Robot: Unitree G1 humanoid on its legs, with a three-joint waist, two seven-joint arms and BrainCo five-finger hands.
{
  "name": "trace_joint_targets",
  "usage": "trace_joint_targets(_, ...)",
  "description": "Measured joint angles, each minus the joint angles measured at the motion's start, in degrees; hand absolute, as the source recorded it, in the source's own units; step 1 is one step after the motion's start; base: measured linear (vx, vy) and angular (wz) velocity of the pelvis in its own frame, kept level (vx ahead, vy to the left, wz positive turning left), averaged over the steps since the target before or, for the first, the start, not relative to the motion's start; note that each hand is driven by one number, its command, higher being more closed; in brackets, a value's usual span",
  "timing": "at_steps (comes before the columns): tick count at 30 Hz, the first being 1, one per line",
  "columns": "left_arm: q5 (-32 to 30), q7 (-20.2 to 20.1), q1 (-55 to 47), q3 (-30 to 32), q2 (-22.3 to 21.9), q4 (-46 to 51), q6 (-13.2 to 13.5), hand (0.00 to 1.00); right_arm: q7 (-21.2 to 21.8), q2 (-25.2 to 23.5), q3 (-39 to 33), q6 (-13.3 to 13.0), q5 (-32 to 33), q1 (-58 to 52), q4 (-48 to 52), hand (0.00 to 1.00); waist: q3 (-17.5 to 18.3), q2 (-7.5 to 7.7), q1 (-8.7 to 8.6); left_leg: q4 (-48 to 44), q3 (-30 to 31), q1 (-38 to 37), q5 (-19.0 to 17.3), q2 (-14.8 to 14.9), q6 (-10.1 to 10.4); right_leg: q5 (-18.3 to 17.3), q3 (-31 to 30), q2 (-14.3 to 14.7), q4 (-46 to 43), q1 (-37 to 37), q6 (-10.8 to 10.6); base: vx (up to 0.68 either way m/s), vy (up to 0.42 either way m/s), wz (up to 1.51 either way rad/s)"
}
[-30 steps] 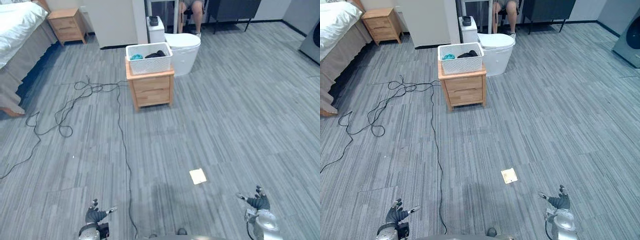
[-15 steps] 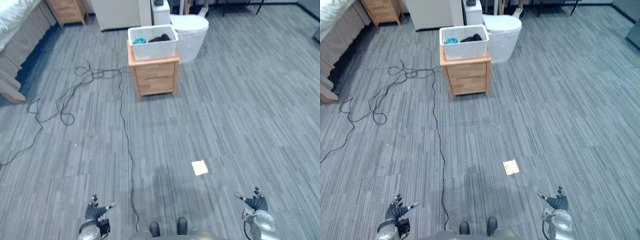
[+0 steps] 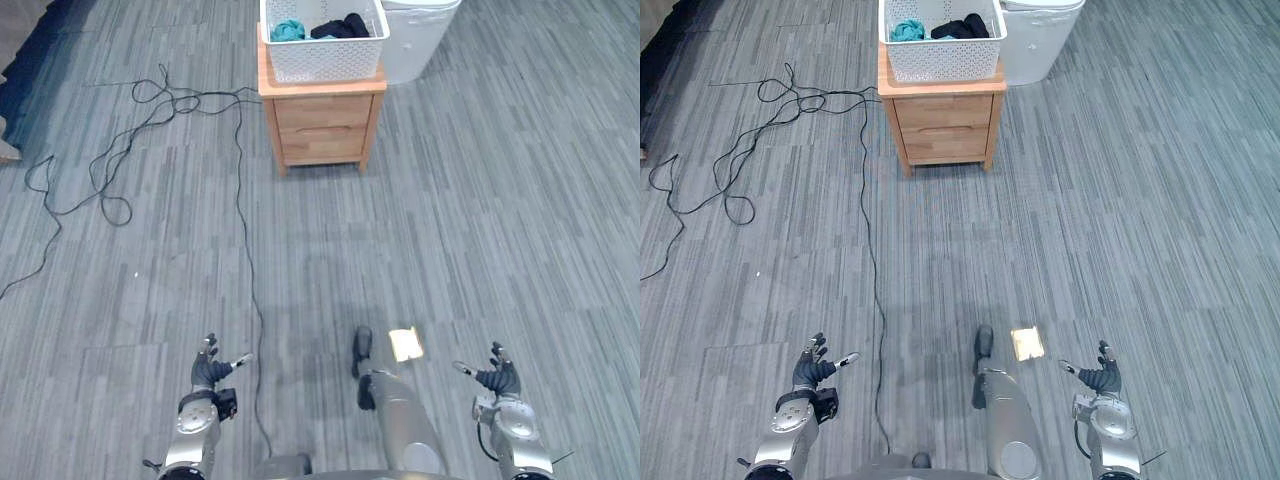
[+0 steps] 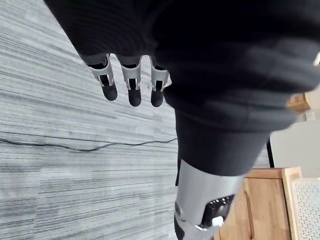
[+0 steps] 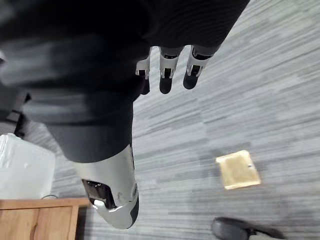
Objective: Pick up the laundry basket with both hands and put the clothes into the washing machine.
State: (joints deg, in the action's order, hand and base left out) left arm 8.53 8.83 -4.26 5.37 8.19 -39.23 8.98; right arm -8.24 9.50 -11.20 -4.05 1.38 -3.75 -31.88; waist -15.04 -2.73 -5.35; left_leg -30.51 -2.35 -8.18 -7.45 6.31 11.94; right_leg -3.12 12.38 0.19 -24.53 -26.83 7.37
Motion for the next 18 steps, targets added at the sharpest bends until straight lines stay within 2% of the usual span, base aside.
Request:
trace_joint_targets(1, -0.19, -0.04, -1.21, 0.55, -0.83, 0.14, 0.06, 0.00, 0.44, -0.19, 1.71, -0.01, -0.30, -0.05, 0.04, 0.00, -0.12, -0.26, 0.51, -16.49, -0.71, 6.04, 4.33, 2.59, 0.66, -1.43, -0.51, 1.72, 2.78, 5.63, 0.42, 0.69, -0.192, -0.38)
trace_joint_targets(2, -0.19, -0.06, -1.84, 0.62, -1.06, 0.25, 0.08, 0.00, 0.68, -0.87, 2.88, -0.03, -0.35, -0.22, 0.58, 0.00, -0.22, -0.17, 1.71, -29.72, -3.56, 12.05, 2.42, 5.68, -2.44, -2.05, -1.49, 3.57, 5.86, 11.55, 1.13, 0.66, -0.162, -0.47)
trace_joint_targets(4, -0.17, -0.08, -2.02, 0.67, -1.62, 0.65, 0.06, 0.00, 0.65, -1.96, 2.93, -0.09, -0.29, -0.43, 1.99, 0.00, -0.49, 0.42, 3.50, -36.89, -7.52, 18.29, 0.01, 8.22, -6.36, -3.00, -2.83, 4.41, 9.54, 18.08, 2.08, 0.48, -0.104, -0.41)
trace_joint_targets(5, -0.15, -0.13, -2.31, 0.82, -2.17, 1.57, 0.09, 0.00, 0.67, -2.49, 2.98, -0.10, -0.26, -0.61, 3.22, 0.00, -0.72, 0.95, 4.28, -36.59, -10.50, 23.13, -1.31, 9.34, -8.46, -3.72, -3.98, 4.57, 13.13, 22.83, 1.58, 0.66, -0.096, -0.33)
trace_joint_targets(6, -0.16, -0.21, -2.45, 0.87, -2.57, 1.99, 0.22, 0.00, 0.69, -2.50, 3.01, -0.12, -0.12, -0.56, 3.66, 0.00, -0.73, 1.02, 4.85, -32.46, -12.69, 27.57, -2.20, 9.71, -9.80, -3.92, -4.74, 4.74, 16.40, 26.33, 1.25, 0.63, -0.072, -0.23)
trace_joint_targets(7, -0.16, -0.33, -2.59, 0.87, -2.60, 2.05, 0.22, 0.00, 0.69, -2.46, 2.99, -0.10, -0.02, -0.54, 3.65, 0.00, -0.76, 1.08, 5.14, -28.96, -13.70, 29.34, -2.45, 9.53, -10.19, -4.03, -4.97, 4.71, 17.84, 27.93, 1.06, 0.61, -0.027, -0.20)
trace_joint_targets(8, -0.18, -0.64, -3.29, 0.87, -2.57, 2.40, 0.20, 0.00, 0.66, -2.28, 2.93, -0.07, 0.02, -0.38, 3.63, 0.00, -0.80, 1.20, 5.88, -20.04, -15.22, 31.75, -2.64, 8.55, -10.49, -4.82, -5.75, 4.58, 19.93, 30.87, 0.35, 0.41, 0.014, -0.21)
trace_joint_targets(9, -0.19, -1.13, -4.14, 0.93, -2.53, 2.74, 0.15, 0.00, 0.64, -2.17, 2.88, 0.00, 0.04, -0.58, 3.47, 0.00, -1.04, 1.73, 6.48, -8.64, -14.56, 32.94, -2.27, 6.06, -10.01, -6.28, -6.48, 3.89, 20.92, 33.46, -0.04, 0.54, 0.051, -0.18)
trace_joint_targets(10, -0.18, -1.13, -4.52, 0.94, -2.53, 2.75, 0.09, 0.00, 0.58, -2.17, 2.91, 0.02, 0.03, -0.59, 3.31, 0.00, -1.09, 2.00, 6.48, -1.68, -13.72, 32.80, -1.30, 4.45, -9.07, -7.18, -6.60, 3.48, 21.15, 34.69, -0.52, 0.57, 0.089, -0.13)
trace_joint_targets(11, -0.19, -1.15, -5.58, 1.07, -2.87, 2.75, 0.01, 0.00, 0.53, -2.07, 2.71, -0.07, 0.01, -0.50, 2.78, 0.00, -0.88, 2.06, 6.58, 12.35, -11.24, 31.78, 0.95, 1.51, -5.65, -8.60, -7.11, 3.11, 22.21, 37.27, -2.08, 0.70, 0.148, -0.23)
trace_joint_targets(12, -0.21, -1.07, -6.39, 1.08, -3.37, 2.57, -0.11, 0.00, 0.20, -1.49, 2.55, -0.12, -0.25, -0.12, 0.86, 0.00, -0.53, 1.73, 6.99, 19.51, -8.75, 31.49, 1.72, 0.54, -4.48, -10.00, -7.91, 3.28, 23.11, 39.07, -4.23, 0.58, 0.160, -0.36)
trace_joint_targets(13, -0.21, -1.06, -6.60, 1.08, -3.52, 2.42, -0.35, 0.00, -0.06, -1.15, 2.57, -0.10, -0.44, 0.11, -0.43, 0.00, -0.19, 1.28, 7.49, 20.64, -8.41, 31.47, 2.05, 0.40, -5.04, -11.00, -8.06, 3.17, 23.11, 40.28, -5.47, 0.60, 0.222, -0.55)
trace_joint_targets(14, -0.22, -1.09, -7.29, 1.45, -3.45, 2.15, -0.80, 0.00, -0.44, -1.47, 2.58, 0.06, -0.52, -0.45, -1.71, 0.00, 1.24, 2.91, 8.47, 19.12, -7.26, 31.25, 9.14, -1.58, -9.73, -14.71, -8.95, 0.93, 19.19, 40.80, -8.18, 0.64, 0.251, -0.42)
trace_joint_targets(15, -0.23, -1.07, -7.41, 1.48, -3.44, 1.72, -0.86, 0.00, -0.48, -2.08, 2.51, 0.04, -0.80, -1.15, -1.73, 0.00, 2.52, 4.19, 8.56, 17.54, -7.47, 31.32, 10.39, -2.88, -11.22, -16.91, -9.35, -0.96, 12.71, 38.39, -10.28, 0.67, 0.251, -0.32)
trace_joint_targets(16, -0.22, -1.08, -7.29, 1.35, -3.49, 1.27, -0.91, 0.00, -0.47, -2.48, 2.36, 0.02, -1.14, -1.63, -1.79, 0.00, 2.83, 4.69, 8.32, 16.15, -7.55, 31.15, 10.21, -3.50, -11.56, -17.65, -9.27, -2.16, 6.05, 35.97, -11.58, 0.68, 0.246, -0.13)
trace_joint_targets(17, -0.21, -1.12, -6.94, 1.00, -3.16, 0.26, -0.96, 0.00, -0.46, -3.51, 2.22, 0.04, -2.12, -1.72, -1.82, 0.00, 2.83, 6.07, 7.50, 13.98, -8.33, 29.32, 8.25, -5.01, -14.32, -16.29, -9.15, -4.91, -11.46, 29.74, -14.22, 0.68, 0.231, -0.04)
trace_joint_targets(18, -0.22, -1.05, -6.61, 0.89, -2.61, -0.50, -1.24, 0.00, -0.45, -4.46, 2.26, 0.10, -2.52, -1.61, -1.84, 0.00, 2.84, 7.57, 6.43, 12.26, -9.17, 26.60, 5.28, -6.92, -15.72, -13.48, -9.11, -8.74, -27.15, 23.73, -16.37, 0.67, 0.223, 0.08)
